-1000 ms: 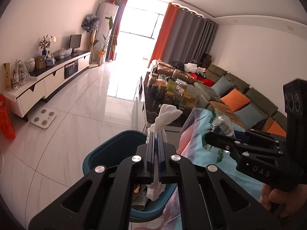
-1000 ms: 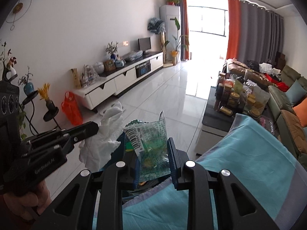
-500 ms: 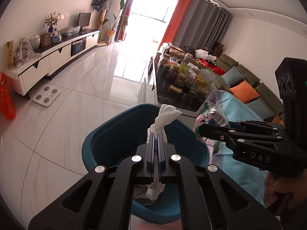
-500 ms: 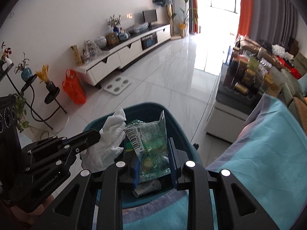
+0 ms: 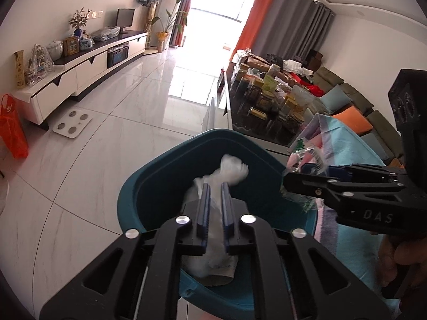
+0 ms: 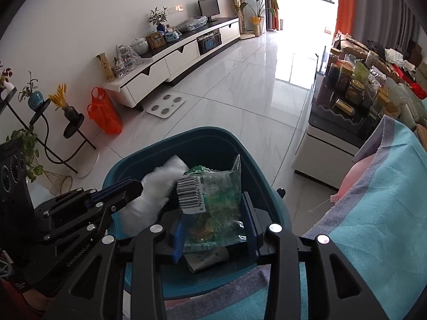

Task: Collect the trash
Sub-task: 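Open both tools to drop the tissue and bag into the bin, then move both open tools back over the table, then grasp the dotted paper cup with the right tool while the left tool grasps tissue, then carry the paper cup and tissue over the teal bin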

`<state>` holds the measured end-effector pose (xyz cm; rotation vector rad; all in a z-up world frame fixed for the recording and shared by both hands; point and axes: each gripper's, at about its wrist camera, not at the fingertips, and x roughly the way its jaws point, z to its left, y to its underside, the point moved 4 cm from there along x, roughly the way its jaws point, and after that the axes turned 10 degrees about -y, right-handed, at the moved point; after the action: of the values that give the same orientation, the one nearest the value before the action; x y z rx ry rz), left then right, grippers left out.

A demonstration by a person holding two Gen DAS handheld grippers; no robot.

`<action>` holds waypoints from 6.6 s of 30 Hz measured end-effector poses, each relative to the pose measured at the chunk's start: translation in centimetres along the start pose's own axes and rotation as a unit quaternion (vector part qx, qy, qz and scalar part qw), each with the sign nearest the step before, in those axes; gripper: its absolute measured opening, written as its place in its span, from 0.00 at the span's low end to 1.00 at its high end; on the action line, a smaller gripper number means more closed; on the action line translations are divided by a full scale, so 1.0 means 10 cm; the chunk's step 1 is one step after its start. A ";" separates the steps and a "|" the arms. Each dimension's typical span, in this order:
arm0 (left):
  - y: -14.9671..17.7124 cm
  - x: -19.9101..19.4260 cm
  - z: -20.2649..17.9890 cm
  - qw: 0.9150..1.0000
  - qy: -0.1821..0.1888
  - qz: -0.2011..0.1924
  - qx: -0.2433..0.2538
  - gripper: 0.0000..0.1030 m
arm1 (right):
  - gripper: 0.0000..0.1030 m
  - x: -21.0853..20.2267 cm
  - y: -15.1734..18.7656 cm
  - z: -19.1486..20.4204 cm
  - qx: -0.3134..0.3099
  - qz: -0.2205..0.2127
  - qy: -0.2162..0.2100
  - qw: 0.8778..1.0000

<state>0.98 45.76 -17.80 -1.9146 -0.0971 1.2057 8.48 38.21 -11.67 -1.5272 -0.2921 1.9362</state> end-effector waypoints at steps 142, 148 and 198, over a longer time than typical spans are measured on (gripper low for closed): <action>1.70 -1.04 -5.40 0.885 0.295 0.039 0.358 0.95 | 0.72 -3.58 3.79 -2.40 0.392 -0.246 0.358 0.811; 1.80 -0.74 -5.51 0.889 0.273 0.095 0.354 0.71 | 0.72 -3.64 3.85 -2.34 0.389 -0.254 0.358 0.810; 0.51 -2.73 -2.38 0.946 0.186 -0.181 0.192 0.10 | 0.72 -3.21 2.07 -0.30 0.097 -0.300 0.264 0.911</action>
<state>2.98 15.11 2.11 -1.6519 -0.0089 0.5567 7.69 2.26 1.51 -1.5303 -0.2771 1.0019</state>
